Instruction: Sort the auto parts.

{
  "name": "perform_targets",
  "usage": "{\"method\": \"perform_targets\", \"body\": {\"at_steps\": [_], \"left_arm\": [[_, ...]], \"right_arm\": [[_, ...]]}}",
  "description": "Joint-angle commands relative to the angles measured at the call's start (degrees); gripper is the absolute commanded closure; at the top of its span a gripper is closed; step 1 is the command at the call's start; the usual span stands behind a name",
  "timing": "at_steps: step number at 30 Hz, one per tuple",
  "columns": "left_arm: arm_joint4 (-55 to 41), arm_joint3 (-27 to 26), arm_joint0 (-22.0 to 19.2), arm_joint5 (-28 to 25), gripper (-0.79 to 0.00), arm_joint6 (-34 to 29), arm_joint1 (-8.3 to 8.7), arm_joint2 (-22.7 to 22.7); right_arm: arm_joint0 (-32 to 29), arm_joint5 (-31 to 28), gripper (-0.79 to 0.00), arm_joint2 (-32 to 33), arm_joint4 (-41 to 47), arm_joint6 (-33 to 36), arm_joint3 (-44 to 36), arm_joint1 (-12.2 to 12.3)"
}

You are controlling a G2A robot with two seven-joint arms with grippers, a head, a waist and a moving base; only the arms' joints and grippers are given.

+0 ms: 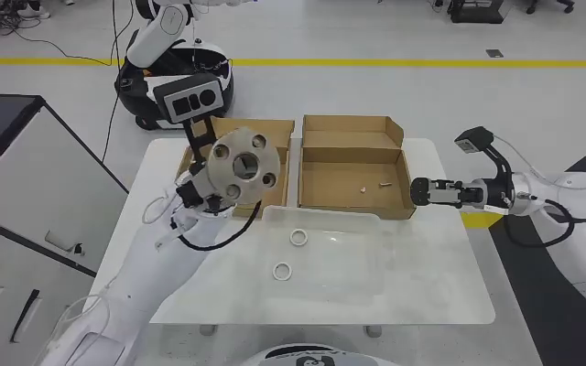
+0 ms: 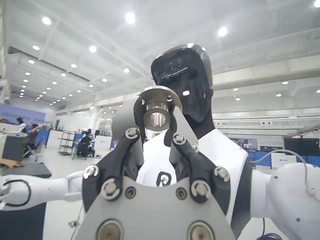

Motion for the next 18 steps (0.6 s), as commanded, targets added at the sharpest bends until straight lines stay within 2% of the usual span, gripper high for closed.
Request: {"method": "perform_targets", "body": {"at_steps": [1, 6, 18], "left_arm": [[0.9, 0.0, 0.3, -0.1, 0.000, 0.1, -0.14, 0.0], [0.4, -0.8, 0.6, -0.1, 0.000, 0.1, -0.54, 0.1], [-11.3, -4.8, 1.5, 0.2, 0.000, -0.2, -2.18, 0.1]], "right_arm": [[0.0, 0.0, -0.785, 0.0, 0.0, 0.0, 0.0, 0.0], [0.0, 0.0, -0.785, 0.0, 0.0, 0.0, 0.0, 0.0], [0.0, 0.0, -0.785, 0.0, 0.0, 0.0, 0.0, 0.0]]}}
